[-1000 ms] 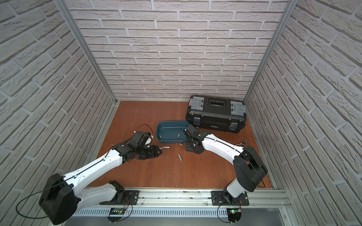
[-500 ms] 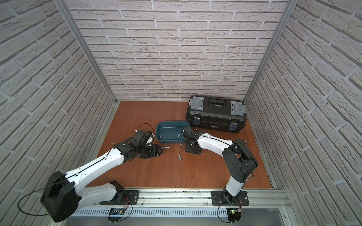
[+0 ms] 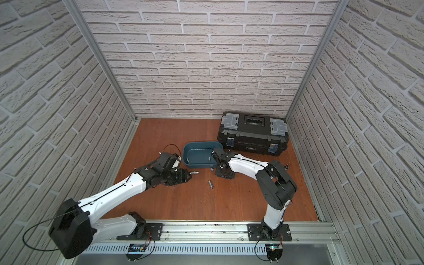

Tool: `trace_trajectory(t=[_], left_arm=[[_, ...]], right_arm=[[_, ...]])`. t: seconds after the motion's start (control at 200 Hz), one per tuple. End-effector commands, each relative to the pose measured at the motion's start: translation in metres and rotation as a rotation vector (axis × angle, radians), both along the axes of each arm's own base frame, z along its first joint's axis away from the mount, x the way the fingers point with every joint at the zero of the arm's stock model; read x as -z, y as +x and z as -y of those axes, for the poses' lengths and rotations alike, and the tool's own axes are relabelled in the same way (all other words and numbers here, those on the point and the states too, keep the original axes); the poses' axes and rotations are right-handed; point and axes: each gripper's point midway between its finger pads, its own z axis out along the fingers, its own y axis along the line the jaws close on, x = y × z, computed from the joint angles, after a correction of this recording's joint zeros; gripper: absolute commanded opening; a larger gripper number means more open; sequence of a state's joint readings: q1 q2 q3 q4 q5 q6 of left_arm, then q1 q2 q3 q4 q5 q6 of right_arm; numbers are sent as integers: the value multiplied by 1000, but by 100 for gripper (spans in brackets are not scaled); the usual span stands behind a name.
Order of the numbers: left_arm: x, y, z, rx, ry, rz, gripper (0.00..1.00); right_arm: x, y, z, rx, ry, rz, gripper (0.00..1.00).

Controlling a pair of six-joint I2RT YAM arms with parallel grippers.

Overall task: Put the socket on the desktop into the storage box
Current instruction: Pick up the socket head from the center of the board, then place the socket head in the storage box.

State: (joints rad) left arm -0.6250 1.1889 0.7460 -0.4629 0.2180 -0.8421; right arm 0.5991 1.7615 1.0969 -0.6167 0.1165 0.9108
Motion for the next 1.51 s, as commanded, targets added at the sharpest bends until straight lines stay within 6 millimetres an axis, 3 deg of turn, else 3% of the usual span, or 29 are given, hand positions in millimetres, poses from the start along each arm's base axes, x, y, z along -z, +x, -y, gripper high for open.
trace_trajectory(t=[0.0,0.245,0.495,0.765,1.025,1.215,1.5], left_arm=[[3,3,3,0,-2,10,70],[4,4,4,-5,-6,5,70],[6,4,5,-5,-5,3,70],[5,4,7,1,-9,-1,70],[0,5,9,2,-12,10,70],[-2,6,10,7,-10,14,70],[-16,17,15,14,-1,48,71]], right_arm=[[-2,4,3,46,-6,19,40],[2,-1,5,54,-4,6,37],[6,-11,7,57,-7,-5,40],[5,-15,11,41,-25,0,35],[-1,-13,11,9,-36,-2,23],[-19,-20,14,-14,-32,25,21],[-66,-24,5,-73,9,101,21]])
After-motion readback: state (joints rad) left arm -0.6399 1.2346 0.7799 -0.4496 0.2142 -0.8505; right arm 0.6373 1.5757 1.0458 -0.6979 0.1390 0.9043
